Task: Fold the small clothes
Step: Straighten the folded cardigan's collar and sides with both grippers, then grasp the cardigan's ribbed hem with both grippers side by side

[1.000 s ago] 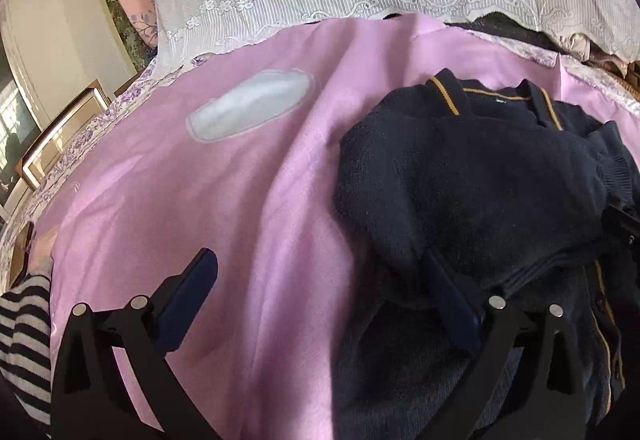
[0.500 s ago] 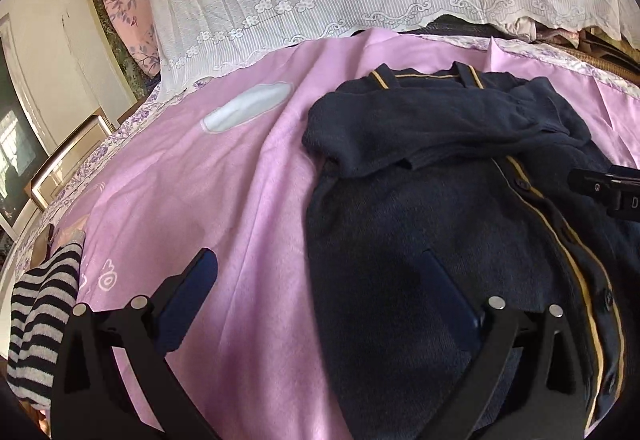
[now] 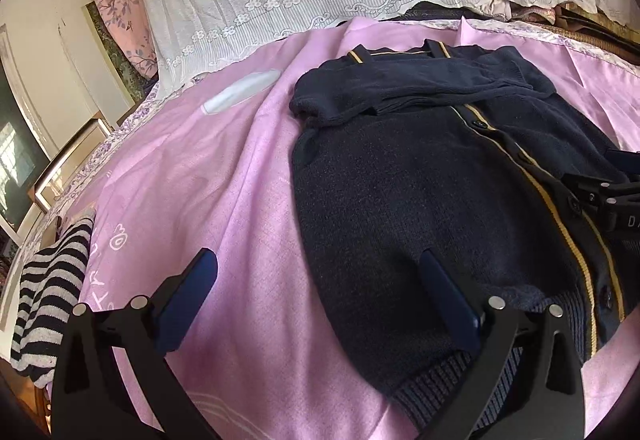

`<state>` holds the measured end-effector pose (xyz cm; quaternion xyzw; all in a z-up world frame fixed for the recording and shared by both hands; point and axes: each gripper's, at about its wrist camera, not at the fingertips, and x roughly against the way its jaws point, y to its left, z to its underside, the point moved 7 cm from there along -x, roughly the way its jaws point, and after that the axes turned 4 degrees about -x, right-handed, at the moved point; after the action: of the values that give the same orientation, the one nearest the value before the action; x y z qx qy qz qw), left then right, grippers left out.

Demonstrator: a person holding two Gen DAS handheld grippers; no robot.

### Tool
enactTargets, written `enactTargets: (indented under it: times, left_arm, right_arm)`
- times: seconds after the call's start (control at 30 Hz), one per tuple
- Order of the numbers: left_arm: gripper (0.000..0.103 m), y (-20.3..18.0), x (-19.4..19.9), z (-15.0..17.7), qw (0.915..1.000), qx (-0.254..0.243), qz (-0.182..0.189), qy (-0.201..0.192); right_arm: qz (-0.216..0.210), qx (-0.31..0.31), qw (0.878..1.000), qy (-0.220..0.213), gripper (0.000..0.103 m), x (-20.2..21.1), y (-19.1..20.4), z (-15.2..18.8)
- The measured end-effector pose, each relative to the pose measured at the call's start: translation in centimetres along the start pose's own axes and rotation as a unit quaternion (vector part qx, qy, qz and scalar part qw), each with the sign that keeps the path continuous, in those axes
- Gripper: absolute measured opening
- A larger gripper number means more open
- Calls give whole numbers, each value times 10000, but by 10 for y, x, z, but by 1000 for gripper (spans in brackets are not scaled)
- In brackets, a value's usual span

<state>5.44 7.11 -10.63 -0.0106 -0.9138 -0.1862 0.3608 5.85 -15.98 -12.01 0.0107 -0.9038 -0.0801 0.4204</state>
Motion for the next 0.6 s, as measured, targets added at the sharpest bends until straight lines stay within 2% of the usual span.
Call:
enactTargets:
  times: [0.27,0.37,0.43,0.53,0.57,0.6]
  left_arm:
    - [99,-4,18,13,9999,73,58,-94]
    - [99,-9,27,21,9996,102,245,-126]
    - [99,-18,33,28,9969,173,755,-98]
    - [99,-37,41,43,9825,390,1822,59]
    - [99,-43,42,48,9768,465,2085,130]
    - [99,-46,44,52,9761,486,2113,134]
  right_arm:
    - [-658,-225,9976,-52,100,24,-10,19]
    - [-956,-355,9948,-56,100,33,-17,27]
    - [-1246,-477,9910,-98,100,41,-22,32]
    - [-1918,-909,9771,-178,100,53,-37,38]
    - [-2151,-1098,9701,-229,100,56,-44,39]
    - [-2393,-1320,9615,-289,100,60,-51,40]
